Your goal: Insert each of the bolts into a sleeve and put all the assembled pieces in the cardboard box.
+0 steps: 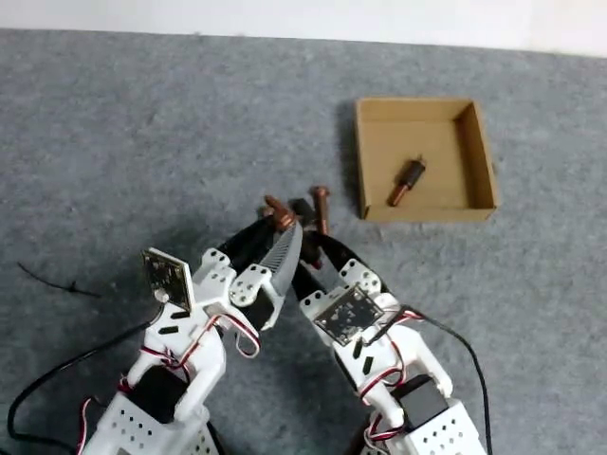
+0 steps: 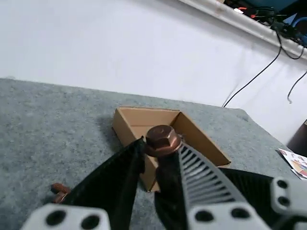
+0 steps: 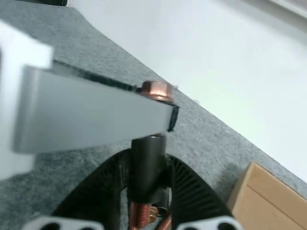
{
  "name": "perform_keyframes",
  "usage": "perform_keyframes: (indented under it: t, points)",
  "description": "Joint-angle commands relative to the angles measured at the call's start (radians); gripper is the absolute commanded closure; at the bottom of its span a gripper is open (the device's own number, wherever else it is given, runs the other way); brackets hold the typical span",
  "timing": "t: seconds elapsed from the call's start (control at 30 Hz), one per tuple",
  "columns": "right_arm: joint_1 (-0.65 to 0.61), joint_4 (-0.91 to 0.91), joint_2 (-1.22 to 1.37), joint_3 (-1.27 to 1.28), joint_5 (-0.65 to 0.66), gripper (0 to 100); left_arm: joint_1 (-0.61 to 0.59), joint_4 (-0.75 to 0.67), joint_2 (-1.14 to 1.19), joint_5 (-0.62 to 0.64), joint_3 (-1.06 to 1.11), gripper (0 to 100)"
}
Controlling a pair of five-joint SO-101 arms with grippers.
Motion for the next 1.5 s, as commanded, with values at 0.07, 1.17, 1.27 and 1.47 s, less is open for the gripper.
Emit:
perform_keyframes:
  t: [0.07,1.17,1.27,1.47]
  points:
    - [0.025,-0.019,-0.024,0.162,-0.006,99.3,-0.039,0.046,-0.012,0.005,0.019,71]
    - [0.159,-0.018,-0.022,0.162,-0.009,99.3,-0.326,0.037,-0.015,-0.074,-0.035,99]
    - [0.165,-0.016,-0.021,0.162,-0.009,99.3,-0.329,0.098,-0.012,-0.144,-0.039,99]
    - [0.173,0.010,-0.022,0.162,-0.009,99.3,-0.332,0.258,-0.015,-0.531,-0.071,99]
